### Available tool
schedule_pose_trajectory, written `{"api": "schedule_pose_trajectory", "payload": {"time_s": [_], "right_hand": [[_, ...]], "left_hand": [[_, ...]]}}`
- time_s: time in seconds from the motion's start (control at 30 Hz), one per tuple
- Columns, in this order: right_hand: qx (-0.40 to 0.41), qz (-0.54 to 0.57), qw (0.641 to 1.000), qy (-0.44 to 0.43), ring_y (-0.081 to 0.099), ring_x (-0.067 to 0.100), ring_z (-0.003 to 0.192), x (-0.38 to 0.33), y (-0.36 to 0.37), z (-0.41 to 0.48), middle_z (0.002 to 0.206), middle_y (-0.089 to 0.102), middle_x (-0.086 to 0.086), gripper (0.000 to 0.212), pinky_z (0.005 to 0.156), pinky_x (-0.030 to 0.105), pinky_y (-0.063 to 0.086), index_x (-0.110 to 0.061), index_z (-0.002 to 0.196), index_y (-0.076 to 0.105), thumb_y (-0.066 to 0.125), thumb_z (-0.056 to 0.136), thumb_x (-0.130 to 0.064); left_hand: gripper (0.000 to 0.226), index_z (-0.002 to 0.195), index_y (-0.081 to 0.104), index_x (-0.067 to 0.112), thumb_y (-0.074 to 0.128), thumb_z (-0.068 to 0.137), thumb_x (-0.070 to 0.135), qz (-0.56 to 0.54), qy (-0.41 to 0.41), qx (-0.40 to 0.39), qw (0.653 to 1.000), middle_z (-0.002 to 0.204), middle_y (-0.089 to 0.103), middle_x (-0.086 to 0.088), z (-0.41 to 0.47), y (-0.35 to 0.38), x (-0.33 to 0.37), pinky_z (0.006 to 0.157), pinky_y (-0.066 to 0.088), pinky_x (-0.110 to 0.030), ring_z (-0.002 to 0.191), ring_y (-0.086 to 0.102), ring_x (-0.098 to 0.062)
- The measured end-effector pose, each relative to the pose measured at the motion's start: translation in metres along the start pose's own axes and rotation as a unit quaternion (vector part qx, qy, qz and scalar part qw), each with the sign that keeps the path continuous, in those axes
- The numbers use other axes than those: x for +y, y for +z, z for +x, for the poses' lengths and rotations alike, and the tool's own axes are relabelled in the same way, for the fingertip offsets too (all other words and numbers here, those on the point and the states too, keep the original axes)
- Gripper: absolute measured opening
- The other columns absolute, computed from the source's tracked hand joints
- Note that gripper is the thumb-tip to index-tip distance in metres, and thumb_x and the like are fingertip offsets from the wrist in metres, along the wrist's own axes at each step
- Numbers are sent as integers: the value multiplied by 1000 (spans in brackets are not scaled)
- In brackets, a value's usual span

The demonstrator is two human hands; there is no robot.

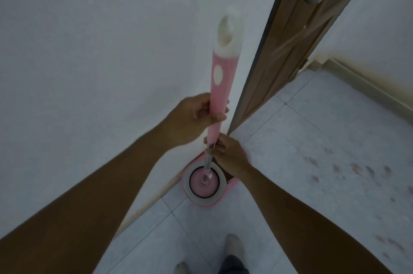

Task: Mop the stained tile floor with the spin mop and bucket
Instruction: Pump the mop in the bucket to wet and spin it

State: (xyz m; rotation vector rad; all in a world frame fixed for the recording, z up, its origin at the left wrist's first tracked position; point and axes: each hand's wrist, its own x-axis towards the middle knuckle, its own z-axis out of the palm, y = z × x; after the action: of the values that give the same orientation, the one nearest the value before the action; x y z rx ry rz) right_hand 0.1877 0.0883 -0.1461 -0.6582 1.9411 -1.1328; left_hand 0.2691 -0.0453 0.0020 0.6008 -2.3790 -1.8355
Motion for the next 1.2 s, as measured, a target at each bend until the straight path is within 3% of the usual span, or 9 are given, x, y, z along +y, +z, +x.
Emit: {"api": "schedule_pose_trajectory", "payload": {"time_s": [0.2, 0.47, 0.57, 0.63, 0.73, 0.87, 0.97, 1.1, 1.2], "right_hand": [[26, 20, 996, -86, 69, 3, 102, -24, -16, -8, 111, 73, -3, 31, 88, 15, 52, -9, 120, 66, 65, 90, -5], [-1, 50, 985, -167, 68, 6, 105, -62, -27, -17, 111, 72, 3, 30, 93, 18, 51, -3, 122, 61, 57, 93, 4], [-25, 161, 981, -105, 65, 13, 114, -50, -32, -13, 118, 70, 0, 49, 99, 27, 51, -16, 131, 56, 70, 86, -1], [-28, 135, 990, -22, 62, 11, 118, -21, -29, -7, 125, 66, -4, 64, 98, 25, 51, -26, 137, 49, 78, 82, -12], [-5, 10, 989, 145, 65, 10, 95, 41, -6, -3, 114, 66, -1, 51, 76, 22, 58, -22, 133, 54, 69, 85, -17], [42, 192, 933, 302, 60, 25, 110, 71, 21, -15, 111, 58, 8, 41, 97, 37, 51, -6, 132, 53, 58, 91, -4], [39, 362, 878, 311, 59, 22, 87, 70, 29, -18, 91, 56, 14, 19, 79, 29, 47, 2, 99, 58, 48, 91, 16], [134, 466, 815, 317, 67, 31, 104, 90, 38, 0, 118, 64, 24, 45, 98, 40, 51, -6, 124, 50, 53, 84, 15], [187, 420, 843, 280, 71, 25, 88, 83, 47, 4, 101, 71, 17, 24, 86, 39, 58, -7, 107, 66, 63, 84, 0]], "left_hand": [[45, 130, 55, 6, 61, 88, 22, -48, 105, 72, 991, 117, 70, -5, -11, -12, 57, 100, 52, -36, 112, 66, -15], [35, 126, 59, 8, 64, 92, 11, -14, 46, 66, 997, 114, 72, -3, -24, -3, 28, 101, 51, -42, 108, 68, -14], [28, 120, 63, 10, 64, 92, 14, 12, 69, 103, 992, 107, 73, -5, -24, -3, 34, 99, 53, -45, 102, 70, -18], [28, 119, 64, 11, 65, 91, 13, 3, 84, 117, 990, 106, 73, -6, -25, -2, 40, 98, 54, -45, 100, 71, -20], [28, 118, 64, 9, 67, 90, 11, -15, 97, 118, 988, 104, 73, -7, -29, 2, 43, 97, 54, -46, 100, 71, -22], [25, 115, 64, 13, 67, 89, 9, -18, 114, 117, 986, 103, 72, -8, -31, 3, 43, 97, 54, -44, 100, 71, -21], [27, 116, 64, 12, 68, 89, 11, -14, 117, 123, 985, 104, 72, -8, -32, 0, 39, 97, 54, -45, 101, 71, -22], [32, 119, 64, 6, 69, 88, 13, 3, 127, 152, 980, 105, 73, -9, -32, -4, 27, 95, 55, -45, 98, 71, -23], [34, 119, 64, 3, 71, 87, 13, 6, 128, 169, 977, 104, 73, -9, -33, -5, 22, 93, 56, -43, 97, 72, -21]]}}
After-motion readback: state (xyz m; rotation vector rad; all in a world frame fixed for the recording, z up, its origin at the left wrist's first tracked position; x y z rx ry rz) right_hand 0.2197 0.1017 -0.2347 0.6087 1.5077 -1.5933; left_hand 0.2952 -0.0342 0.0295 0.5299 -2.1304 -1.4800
